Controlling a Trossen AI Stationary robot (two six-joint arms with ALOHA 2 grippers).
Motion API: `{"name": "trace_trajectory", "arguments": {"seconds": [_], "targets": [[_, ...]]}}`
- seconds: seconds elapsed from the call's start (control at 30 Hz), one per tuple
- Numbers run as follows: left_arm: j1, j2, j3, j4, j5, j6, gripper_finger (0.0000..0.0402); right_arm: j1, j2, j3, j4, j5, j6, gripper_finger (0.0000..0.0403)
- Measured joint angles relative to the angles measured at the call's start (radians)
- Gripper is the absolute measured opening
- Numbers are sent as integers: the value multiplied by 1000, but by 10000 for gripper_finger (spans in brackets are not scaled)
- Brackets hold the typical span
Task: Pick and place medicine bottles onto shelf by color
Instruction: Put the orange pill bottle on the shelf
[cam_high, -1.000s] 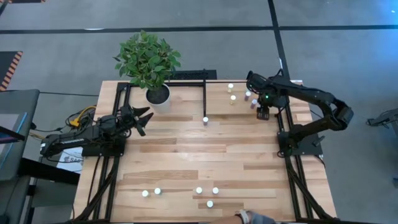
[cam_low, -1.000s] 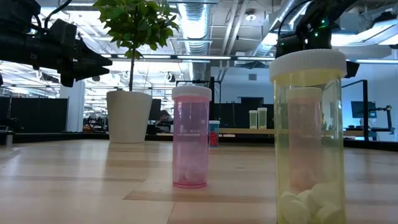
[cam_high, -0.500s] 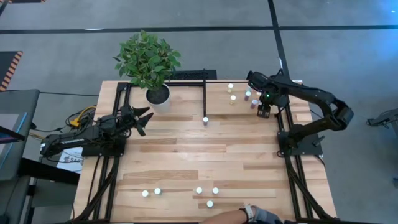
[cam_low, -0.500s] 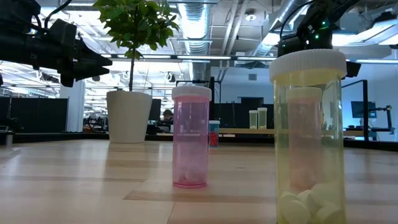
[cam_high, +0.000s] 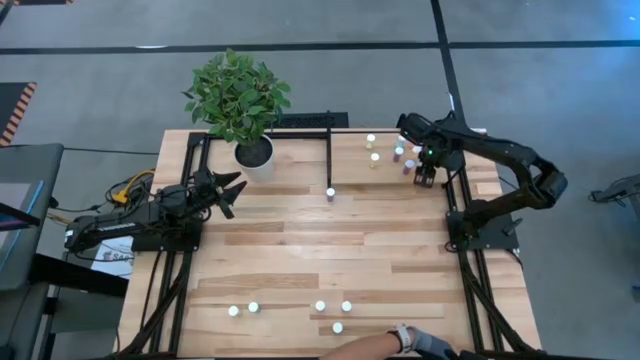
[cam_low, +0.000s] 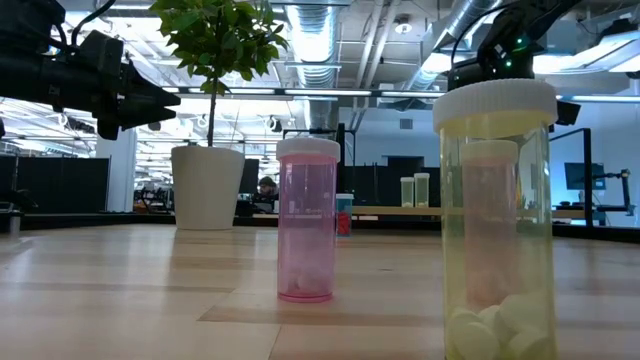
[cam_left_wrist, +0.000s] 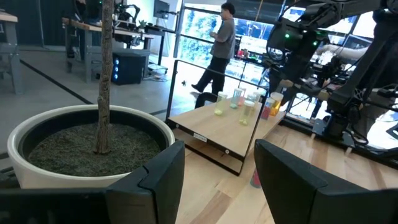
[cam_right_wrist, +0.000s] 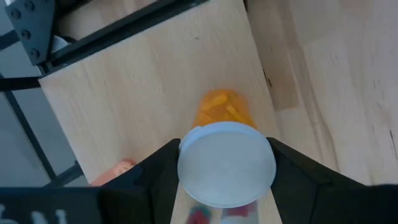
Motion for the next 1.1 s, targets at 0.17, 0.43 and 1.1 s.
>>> {"name": "trace_trajectory", "arguments": {"seconds": [0.17,0.43,1.1], "targets": [[0,0,0,0,0,0,181,1,1,0,-4,0,-2,225],[0,0,0,0,0,0,181,-9,1,0,-14,0,-9,225],[0,0,0,0,0,0,181,-24,1,0,-19,-2,-62,243]]}}
